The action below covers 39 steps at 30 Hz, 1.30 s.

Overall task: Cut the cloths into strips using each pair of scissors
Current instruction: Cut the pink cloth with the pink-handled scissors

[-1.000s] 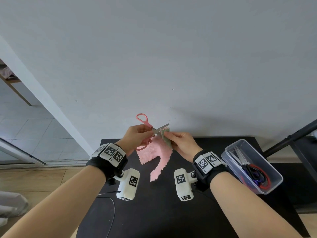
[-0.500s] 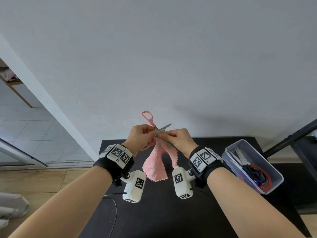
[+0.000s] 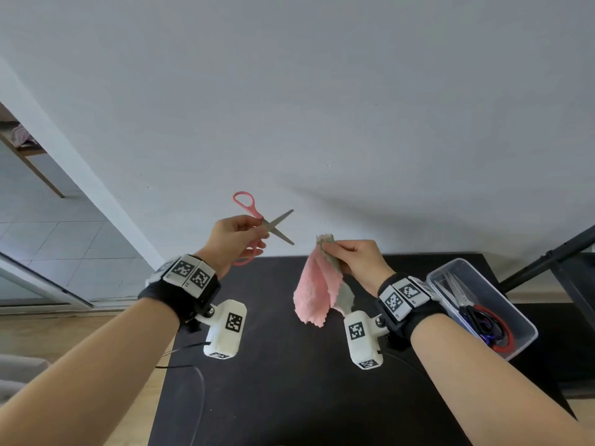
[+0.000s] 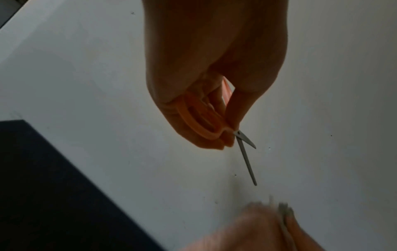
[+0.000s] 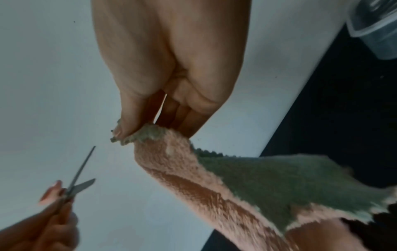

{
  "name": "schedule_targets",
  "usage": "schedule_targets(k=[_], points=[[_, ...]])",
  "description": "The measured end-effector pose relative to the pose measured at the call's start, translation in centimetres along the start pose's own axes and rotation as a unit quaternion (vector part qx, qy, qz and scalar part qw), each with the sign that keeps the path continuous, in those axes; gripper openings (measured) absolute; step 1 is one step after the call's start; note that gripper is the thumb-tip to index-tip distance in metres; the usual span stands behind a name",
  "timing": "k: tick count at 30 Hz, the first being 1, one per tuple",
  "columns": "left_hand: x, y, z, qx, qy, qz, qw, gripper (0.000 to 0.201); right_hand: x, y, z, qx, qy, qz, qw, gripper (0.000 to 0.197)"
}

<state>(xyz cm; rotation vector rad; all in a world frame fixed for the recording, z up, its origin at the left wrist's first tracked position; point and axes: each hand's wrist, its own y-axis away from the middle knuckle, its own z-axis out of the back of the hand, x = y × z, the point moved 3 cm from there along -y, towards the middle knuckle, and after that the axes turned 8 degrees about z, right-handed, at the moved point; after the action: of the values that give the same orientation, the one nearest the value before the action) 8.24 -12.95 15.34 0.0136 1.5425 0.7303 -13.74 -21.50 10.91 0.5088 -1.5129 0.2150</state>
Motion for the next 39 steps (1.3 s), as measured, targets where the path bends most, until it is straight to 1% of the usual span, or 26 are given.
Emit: schedule_targets(k=[3, 6, 9, 12, 14, 16, 19, 22, 27, 32, 39], points=[[1.0, 0.1, -1.0, 0.03, -0.005, -0.003, 1.0, 0.004, 0.7, -0.1, -1.1, -0.001, -0.062, -0.005, 0.998, 0.019], [1.8, 0.2, -2.0, 0.049, -0.026, 0.0, 0.998, 0.004, 0.9, -0.1, -2.6, 0.033, -0.079, -0.005, 0.996, 0.021], [2.1, 0.1, -2.7, 0.058, -0.035, 0.0, 0.998, 0.003, 0.8, -0.2, -3.5, 0.056, -0.033, 0.005, 0.998, 0.018], [2.2, 0.4, -3.2, 0.075, -0.022, 0.01, 0.997, 0.005, 0.8, -0.3, -3.7, 0.06, 0.036, 0.024, 0.997, 0.019], [2.3, 0.5, -3.6, 0.086, -0.023, 0.012, 0.996, 0.002, 0.7, -0.4, -3.7, 0.063, 0.073, 0.034, 0.995, 0.019], [2.3, 0.5, -3.9, 0.072, -0.038, 0.0, 0.997, 0.005, 0.5, -0.4, -3.8, 0.063, 0.1, 0.041, 0.992, 0.018], [2.4, 0.4, -4.4, 0.043, -0.076, -0.019, 0.996, 0.007, 0.1, -0.5, -3.5, 0.059, 0.106, 0.037, 0.992, 0.019], [2.6, 0.3, -4.6, 0.036, -0.084, -0.014, 0.996, 0.006, -0.1, -0.5, -3.2, 0.064, 0.121, 0.033, 0.99, 0.016], [2.8, 0.0, -4.4, 0.023, -0.077, 0.003, 0.997, 0.006, -0.2, -0.7, -2.8, 0.068, 0.108, 0.027, 0.991, 0.007], [3.1, 0.3, -4.3, 0.012, -0.095, 0.015, 0.995, 0.007, -0.8, -0.8, -2.6, 0.081, 0.122, 0.022, 0.989, 0.015], [3.1, 0.5, -3.8, -0.002, -0.07, 0.042, 0.997, 0.009, -1.3, -0.7, -1.7, 0.096, 0.132, -0.005, 0.987, 0.019]])
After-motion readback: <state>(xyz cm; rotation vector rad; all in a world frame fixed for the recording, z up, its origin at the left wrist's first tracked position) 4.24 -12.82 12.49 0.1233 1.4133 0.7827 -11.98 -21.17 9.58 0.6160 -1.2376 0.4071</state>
